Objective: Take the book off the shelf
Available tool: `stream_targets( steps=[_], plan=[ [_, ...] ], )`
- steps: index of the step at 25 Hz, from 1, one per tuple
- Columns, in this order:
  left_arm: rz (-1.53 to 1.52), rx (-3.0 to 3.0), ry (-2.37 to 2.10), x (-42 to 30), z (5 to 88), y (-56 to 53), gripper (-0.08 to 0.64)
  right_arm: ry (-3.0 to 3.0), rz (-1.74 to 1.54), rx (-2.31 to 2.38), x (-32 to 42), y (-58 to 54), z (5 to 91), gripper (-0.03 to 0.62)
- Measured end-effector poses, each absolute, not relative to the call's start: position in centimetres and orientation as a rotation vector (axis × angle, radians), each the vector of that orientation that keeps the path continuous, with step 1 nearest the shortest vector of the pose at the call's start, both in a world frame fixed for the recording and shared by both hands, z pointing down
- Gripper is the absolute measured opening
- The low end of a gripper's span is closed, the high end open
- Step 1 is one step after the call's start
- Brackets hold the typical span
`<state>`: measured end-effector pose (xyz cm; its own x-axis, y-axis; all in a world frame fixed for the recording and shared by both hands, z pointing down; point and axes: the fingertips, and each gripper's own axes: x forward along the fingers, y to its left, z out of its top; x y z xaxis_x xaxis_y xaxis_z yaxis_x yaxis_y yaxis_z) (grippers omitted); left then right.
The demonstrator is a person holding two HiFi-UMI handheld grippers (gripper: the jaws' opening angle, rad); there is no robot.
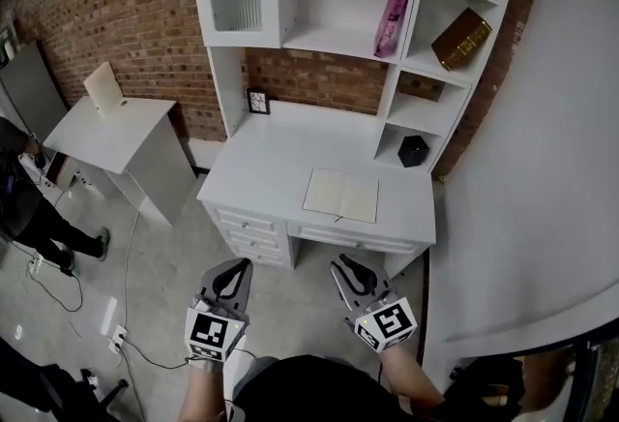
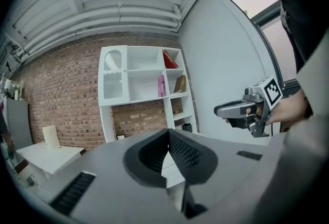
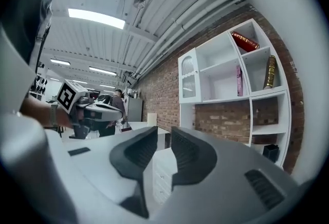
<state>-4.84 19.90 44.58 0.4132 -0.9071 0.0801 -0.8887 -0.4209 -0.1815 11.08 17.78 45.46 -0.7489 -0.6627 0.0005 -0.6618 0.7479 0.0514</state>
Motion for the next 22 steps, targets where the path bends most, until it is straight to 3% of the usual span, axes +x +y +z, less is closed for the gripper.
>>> stream_targets(
  steps=[3,12,22],
  plan=[
    [-0.277,-2.544,1.606,-3.2,45.4,18.8,0.008,-2.923,-0.046,1.11,12.6,16.6,46.1,0.123],
    [-0.333,-2.57,1.587,-1.0,46.3,14.5,0.008,-2.909,0.002,1.162,15.3,12.2,47.1,0.123],
    [-0.304,-2.6,1.562,-4.4,47.3,7.9,0.008,-2.861,0.017,1.23,13.0,5.9,48.1,0.123]
  ],
)
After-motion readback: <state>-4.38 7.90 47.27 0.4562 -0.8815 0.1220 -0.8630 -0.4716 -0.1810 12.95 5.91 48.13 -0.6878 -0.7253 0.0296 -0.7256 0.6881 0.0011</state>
